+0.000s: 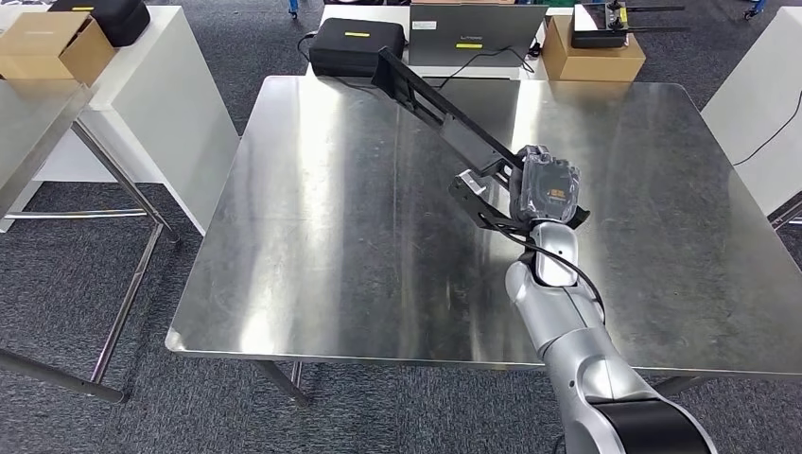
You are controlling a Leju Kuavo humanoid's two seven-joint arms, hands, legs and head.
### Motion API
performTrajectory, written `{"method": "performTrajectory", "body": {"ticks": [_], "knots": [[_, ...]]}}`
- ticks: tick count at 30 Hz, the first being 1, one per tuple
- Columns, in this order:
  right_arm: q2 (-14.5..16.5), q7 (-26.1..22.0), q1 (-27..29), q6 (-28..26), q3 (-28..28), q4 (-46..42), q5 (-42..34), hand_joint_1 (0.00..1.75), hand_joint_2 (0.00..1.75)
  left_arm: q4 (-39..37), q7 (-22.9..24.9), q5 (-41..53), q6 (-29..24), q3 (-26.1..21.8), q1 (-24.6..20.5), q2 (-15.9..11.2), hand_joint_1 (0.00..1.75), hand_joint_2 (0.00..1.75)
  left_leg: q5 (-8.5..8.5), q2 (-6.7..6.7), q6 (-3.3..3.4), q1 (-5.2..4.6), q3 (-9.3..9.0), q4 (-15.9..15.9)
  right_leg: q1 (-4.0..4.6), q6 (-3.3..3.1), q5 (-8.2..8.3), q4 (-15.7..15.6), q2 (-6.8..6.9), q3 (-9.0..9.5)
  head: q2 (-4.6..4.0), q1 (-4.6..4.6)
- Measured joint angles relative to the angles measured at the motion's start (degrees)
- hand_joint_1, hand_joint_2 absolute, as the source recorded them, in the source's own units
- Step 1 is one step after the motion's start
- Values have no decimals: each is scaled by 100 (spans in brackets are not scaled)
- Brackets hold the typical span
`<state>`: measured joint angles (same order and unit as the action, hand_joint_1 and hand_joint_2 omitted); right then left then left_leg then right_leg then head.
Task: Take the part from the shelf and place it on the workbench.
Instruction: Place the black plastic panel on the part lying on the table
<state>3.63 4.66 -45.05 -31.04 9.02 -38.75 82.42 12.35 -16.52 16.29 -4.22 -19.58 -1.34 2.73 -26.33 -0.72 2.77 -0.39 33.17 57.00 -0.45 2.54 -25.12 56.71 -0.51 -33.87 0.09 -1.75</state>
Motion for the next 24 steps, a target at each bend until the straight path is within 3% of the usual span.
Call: {"method": "performTrajectory", "body": {"ticks": [14,18,22,23,24], "knots": [[85,335,-546,269,-78,807,403,175,175,50,11,33,-10,-230,-12,0,0,0,0,1,2,-35,1,10,-29,1,0,-1,1,9,-1,-1],[103,374,-582,297,-79,890,430,0,0,52,11,54,-10,-252,-13,0,0,175,0,3,2,-35,1,10,-30,1,1,-1,1,9,0,0],[149,482,-688,404,-80,964,497,0,0,74,9,66,-10,-280,-18,-1,0,0,0,4,2,-35,-1,11,-30,1,1,-2,1,9,-1,-1],[162,501,-715,417,-80,980,504,0,0,82,6,73,-10,-292,-20,-1,0,0,0,5,2,-35,-2,11,-30,1,1,-1,1,10,0,-2],[175,514,-740,426,-80,994,508,0,0,89,2,83,-10,-309,-23,-1,0,44,0,6,2,-34,-3,11,-29,1,1,-1,1,11,0,-1]]}}
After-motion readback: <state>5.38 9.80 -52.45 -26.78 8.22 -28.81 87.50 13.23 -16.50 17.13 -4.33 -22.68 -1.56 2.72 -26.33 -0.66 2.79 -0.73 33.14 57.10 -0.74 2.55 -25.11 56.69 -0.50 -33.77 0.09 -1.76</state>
